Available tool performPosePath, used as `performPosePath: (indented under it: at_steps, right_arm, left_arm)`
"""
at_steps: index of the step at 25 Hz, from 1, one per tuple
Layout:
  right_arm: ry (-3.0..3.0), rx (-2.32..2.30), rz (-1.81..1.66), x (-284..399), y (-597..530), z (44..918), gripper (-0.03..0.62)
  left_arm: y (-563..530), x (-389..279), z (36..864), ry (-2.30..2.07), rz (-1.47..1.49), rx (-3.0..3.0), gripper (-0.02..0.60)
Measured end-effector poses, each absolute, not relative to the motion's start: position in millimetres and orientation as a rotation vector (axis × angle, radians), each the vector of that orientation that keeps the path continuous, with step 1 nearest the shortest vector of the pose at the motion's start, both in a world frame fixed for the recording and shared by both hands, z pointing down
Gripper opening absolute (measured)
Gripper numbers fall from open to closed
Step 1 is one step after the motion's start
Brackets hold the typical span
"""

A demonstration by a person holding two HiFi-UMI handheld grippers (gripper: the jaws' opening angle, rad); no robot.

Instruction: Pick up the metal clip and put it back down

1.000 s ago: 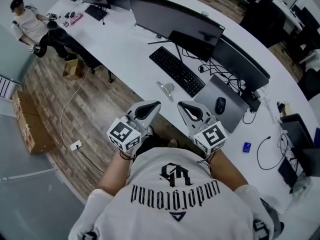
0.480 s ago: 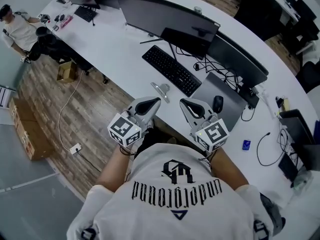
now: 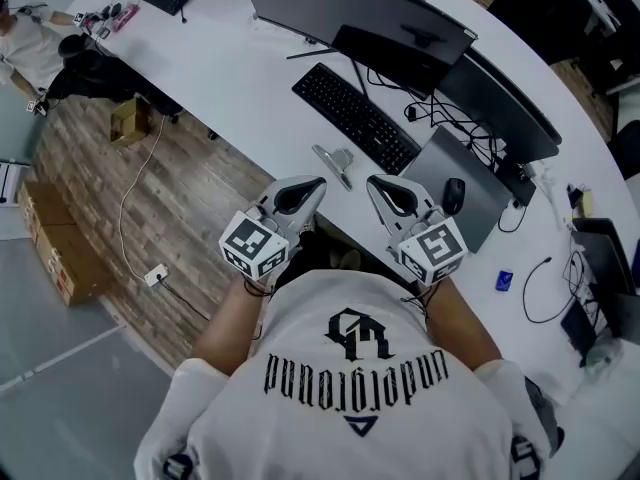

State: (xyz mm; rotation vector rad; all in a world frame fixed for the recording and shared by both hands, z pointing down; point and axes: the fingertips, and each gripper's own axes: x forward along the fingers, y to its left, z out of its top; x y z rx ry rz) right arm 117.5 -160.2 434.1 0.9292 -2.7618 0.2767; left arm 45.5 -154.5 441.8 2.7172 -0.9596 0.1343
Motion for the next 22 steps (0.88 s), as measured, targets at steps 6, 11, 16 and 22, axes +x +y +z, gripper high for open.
performPosePath:
  at_steps: [6, 11, 16, 22]
  right_arm:
    - [-2.715, 0.94, 0.353, 105, -182, 464, 0.017]
    - [-2.687, 0.941, 0.426, 95, -196, 490, 0.018]
    - [-2.67, 0.974, 0.457, 89, -207, 508, 0.018]
    - [-2.607, 1.0, 0.502, 87, -222, 544, 0.039]
  left_arm:
    - [-171, 31, 467, -0.945, 0.176, 2.683, 0.012]
    - [-183, 22, 490, -0.904, 0.217, 2.67, 0.012]
    - [-194, 9, 510, -0.915, 0.261, 2.692, 0.012]
    - [-209, -2, 544, -0.896, 0.314, 2.659, 0.012]
